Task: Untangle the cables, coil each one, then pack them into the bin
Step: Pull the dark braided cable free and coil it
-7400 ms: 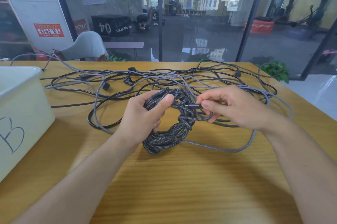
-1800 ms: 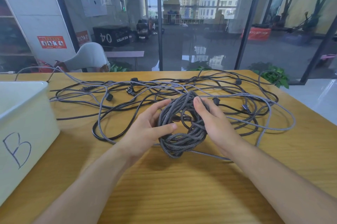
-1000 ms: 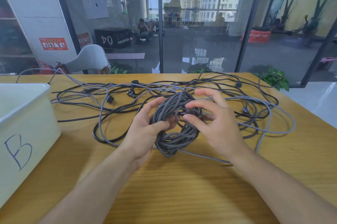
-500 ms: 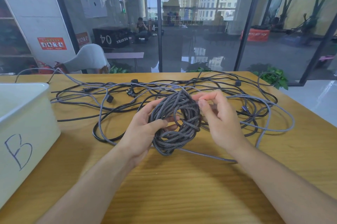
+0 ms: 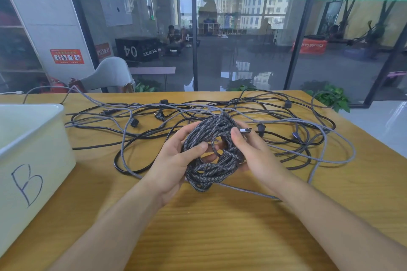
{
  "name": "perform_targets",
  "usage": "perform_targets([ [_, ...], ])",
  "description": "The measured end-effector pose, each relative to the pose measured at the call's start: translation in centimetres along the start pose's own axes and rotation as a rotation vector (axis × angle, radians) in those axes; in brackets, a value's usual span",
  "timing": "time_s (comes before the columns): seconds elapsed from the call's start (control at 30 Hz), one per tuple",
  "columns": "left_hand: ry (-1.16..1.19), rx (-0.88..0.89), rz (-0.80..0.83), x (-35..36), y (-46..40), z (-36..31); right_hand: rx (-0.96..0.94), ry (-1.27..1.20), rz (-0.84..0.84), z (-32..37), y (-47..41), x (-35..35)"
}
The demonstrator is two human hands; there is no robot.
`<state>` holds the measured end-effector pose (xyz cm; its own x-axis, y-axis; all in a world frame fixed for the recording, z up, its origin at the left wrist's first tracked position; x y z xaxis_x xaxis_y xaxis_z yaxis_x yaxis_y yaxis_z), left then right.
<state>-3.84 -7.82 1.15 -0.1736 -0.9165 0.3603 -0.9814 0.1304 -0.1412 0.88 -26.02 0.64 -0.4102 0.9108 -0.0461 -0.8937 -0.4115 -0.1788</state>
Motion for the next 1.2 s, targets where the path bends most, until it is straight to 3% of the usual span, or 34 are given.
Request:
perform_targets([
  [0.2, 0.016, 0.007, -0.079, 0.9, -0.1, 0.6, -0.055, -0.161, -0.274, -1.6, -0.2, 1.6],
  [0.33, -0.021, 0.072, -0.201, 1.3, -0.4, 1.8, -0.068, -0.253, -0.321, -1.7, 0.0, 2.2],
  [0.53, -0.119, 0.193, -0.237, 2.4, -0.4, 1.7, -0.165, -0.281, -0.409, -0.4, -0.1, 2.7],
  [0.73, -0.242, 0.258, -0.148, 2.4, 0.1, 1.2, -0.210, -0.199, -0.402, 0.3, -0.2, 2.4],
  [0.93, -0.532, 0.347, -0.160, 2.3, 0.7, 0.8, -0.273, 0.120, -0.315, 0.7, 0.6, 2.3],
  [1.2, -0.561, 0.419, -0.177, 3.0, 1.1, 0.5, -0.359, -0.005, -0.323, 0.6, 1.3, 2.6],
])
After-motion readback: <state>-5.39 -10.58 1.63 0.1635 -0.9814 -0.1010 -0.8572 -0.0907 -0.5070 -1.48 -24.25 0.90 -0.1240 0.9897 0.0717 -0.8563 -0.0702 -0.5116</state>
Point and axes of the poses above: each hand's wrist, its own y-axis away from the middle knuckle, its own x-axis out of the palm, z = x × y, the point moved 2 cm from there along -y, towards the middle knuckle, and after that the axes turned 3 degrees about z, right-handed, at the moved point
